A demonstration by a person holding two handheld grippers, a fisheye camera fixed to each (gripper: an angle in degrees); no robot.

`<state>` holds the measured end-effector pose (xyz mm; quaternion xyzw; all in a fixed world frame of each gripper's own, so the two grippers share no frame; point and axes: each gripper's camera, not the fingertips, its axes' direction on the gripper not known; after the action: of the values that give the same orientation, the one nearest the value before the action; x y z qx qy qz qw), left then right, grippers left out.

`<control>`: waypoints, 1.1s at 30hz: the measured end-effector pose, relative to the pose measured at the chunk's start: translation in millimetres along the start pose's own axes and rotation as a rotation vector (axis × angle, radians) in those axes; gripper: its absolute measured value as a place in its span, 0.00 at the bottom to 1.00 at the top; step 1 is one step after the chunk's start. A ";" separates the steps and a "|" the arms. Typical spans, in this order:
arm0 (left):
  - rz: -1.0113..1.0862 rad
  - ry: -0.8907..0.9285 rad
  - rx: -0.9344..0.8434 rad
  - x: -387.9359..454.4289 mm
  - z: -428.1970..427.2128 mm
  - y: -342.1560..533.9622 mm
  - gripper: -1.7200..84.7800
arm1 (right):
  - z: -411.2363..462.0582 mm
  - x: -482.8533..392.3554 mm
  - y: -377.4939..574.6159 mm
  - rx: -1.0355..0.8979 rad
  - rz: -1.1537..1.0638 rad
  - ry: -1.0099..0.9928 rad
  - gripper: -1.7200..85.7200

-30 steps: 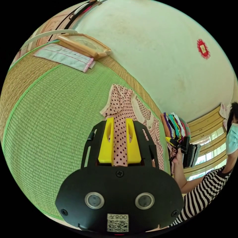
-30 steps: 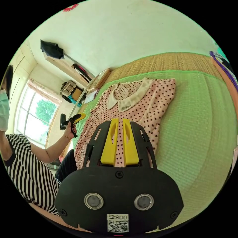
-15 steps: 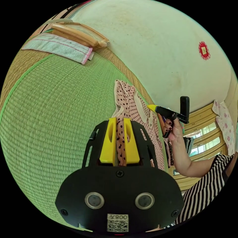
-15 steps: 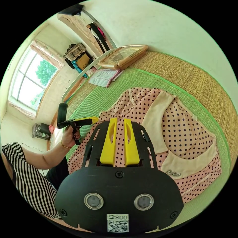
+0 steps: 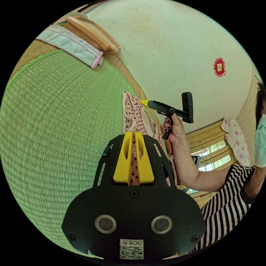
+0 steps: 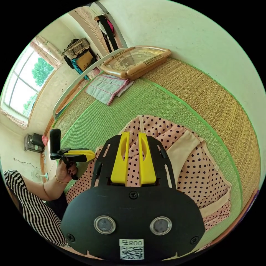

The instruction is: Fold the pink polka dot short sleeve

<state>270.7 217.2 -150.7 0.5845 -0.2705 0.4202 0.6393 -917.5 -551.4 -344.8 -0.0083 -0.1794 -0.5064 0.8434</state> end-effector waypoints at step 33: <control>-0.005 0.027 0.015 -55.0 4.3 10.2 0.03 | 61.8 -91.3 -111.7 -0.112 -0.090 0.322 0.11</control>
<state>235.1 200.5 -190.7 0.5842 -0.2573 0.4284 0.6395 -1070.0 -516.0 -334.1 0.0341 -0.0135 -0.5475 0.8360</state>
